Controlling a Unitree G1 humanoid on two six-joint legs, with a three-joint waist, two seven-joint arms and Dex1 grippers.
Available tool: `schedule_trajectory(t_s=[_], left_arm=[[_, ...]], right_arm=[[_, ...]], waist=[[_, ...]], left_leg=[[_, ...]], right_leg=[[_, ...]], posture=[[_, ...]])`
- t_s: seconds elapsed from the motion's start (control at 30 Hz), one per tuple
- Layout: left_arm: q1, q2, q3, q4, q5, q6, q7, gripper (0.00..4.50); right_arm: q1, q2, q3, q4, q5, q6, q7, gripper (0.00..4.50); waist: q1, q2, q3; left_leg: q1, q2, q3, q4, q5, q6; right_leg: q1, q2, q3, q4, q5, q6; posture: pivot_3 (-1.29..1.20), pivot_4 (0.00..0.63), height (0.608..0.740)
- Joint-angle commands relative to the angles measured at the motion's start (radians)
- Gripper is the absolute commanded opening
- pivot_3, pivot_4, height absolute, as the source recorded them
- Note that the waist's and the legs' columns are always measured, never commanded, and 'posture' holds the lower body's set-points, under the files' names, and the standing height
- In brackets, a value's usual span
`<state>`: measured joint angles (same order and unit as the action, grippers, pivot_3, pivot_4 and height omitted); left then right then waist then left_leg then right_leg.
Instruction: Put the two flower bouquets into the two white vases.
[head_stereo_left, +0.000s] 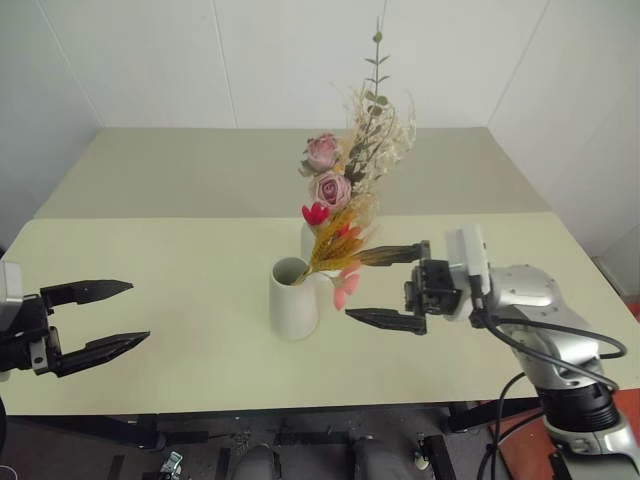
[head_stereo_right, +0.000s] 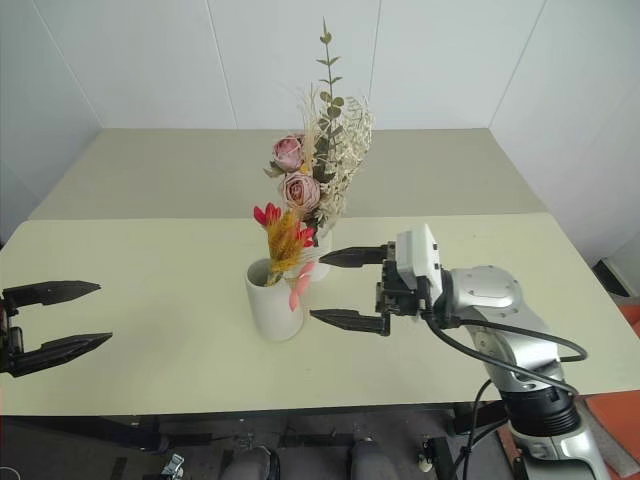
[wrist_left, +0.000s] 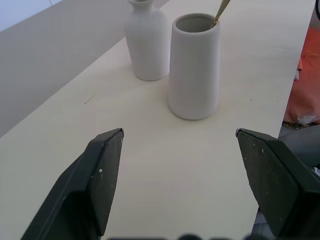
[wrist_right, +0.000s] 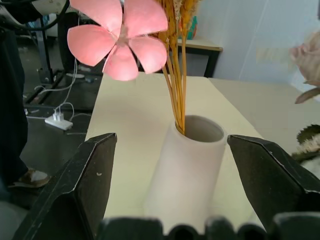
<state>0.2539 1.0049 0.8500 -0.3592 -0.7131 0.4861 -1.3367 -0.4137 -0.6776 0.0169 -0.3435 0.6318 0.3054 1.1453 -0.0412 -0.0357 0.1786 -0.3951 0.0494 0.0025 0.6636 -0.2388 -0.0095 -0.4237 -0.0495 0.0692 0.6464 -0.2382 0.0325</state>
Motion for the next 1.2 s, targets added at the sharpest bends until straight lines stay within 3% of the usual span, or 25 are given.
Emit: schedule_trajectory(t_s=[0.03, 0.4, 0.83, 0.87, 0.93, 1.2], left_arm=[[-0.005, 0.019, 0.028, -0.015, -0.015, 0.003, -0.004, 3.89], [-0.016, 0.035, 0.031, -0.009, -0.018, 0.019, -0.015, 3.89], [-0.031, 0.06, 0.03, 0.009, -0.024, 0.037, -0.042, 3.89], [-0.032, 0.062, 0.031, 0.011, -0.025, 0.04, -0.045, 4.27], [-0.036, 0.062, 0.032, 0.014, -0.025, 0.04, -0.051, 4.46], [-0.061, 0.069, 0.014, 0.034, -0.012, 0.033, -0.058, 4.46]], right_arm=[[0.025, -0.086, -0.097, -0.005, 0.047, 0.022, 0.065, 4.19], [0.155, -0.342, -0.355, 0.196, 0.01, -0.03, 0.234, 4.19], [0.227, -0.398, -0.476, 0.284, -0.06, -0.091, 0.235, 4.19], [0.228, -0.396, -0.477, 0.283, -0.072, -0.099, 0.223, 4.36], [0.233, -0.397, -0.478, 0.286, -0.077, -0.101, 0.218, 4.5], [0.26, -0.406, -0.508, 0.282, -0.063, -0.075, 0.215, 4.5]], waist=[[0.0, 0.0, 0.0], [0.0, 0.0, 0.0], [-0.001, 0.0, 0.0], [-0.002, 0.0, 0.0], [-0.002, 0.0, 0.0], [-0.001, 0.0, 0.0]], left_leg=[[0.0, 0.0, 0.0, 0.0, 0.0, 0.0], [0.0, 0.0, 0.0, 0.0, 0.0, 0.0], [0.001, 0.0, 0.001, 0.0, 0.0, 0.0], [0.001, 0.0, 0.001, 0.0, 0.0, 0.0], [0.001, 0.0, 0.001, 0.0, 0.0, 0.0], [0.001, 0.0, 0.001, 0.0, 0.0, 0.0]], right_leg=[[0.0, 0.0, 0.0, 0.0, 0.0, 0.0], [0.001, 0.0, 0.0, 0.0, 0.0, 0.0], [0.001, 0.0, 0.001, 0.0, -0.001, 0.0], [0.001, 0.0, 0.001, 0.0, -0.001, 0.0], [0.001, 0.0, 0.001, 0.0, -0.001, 0.0], [0.001, 0.001, 0.001, 0.0, -0.001, 0.0]], posture=[[0.0, 0.15, 0.74], [0.0, 0.15, 0.74], [0.0, 0.15, 0.74], [0.0, 0.15, 0.74], [0.0, 0.15, 0.74], [0.0, 0.15, 0.74]])
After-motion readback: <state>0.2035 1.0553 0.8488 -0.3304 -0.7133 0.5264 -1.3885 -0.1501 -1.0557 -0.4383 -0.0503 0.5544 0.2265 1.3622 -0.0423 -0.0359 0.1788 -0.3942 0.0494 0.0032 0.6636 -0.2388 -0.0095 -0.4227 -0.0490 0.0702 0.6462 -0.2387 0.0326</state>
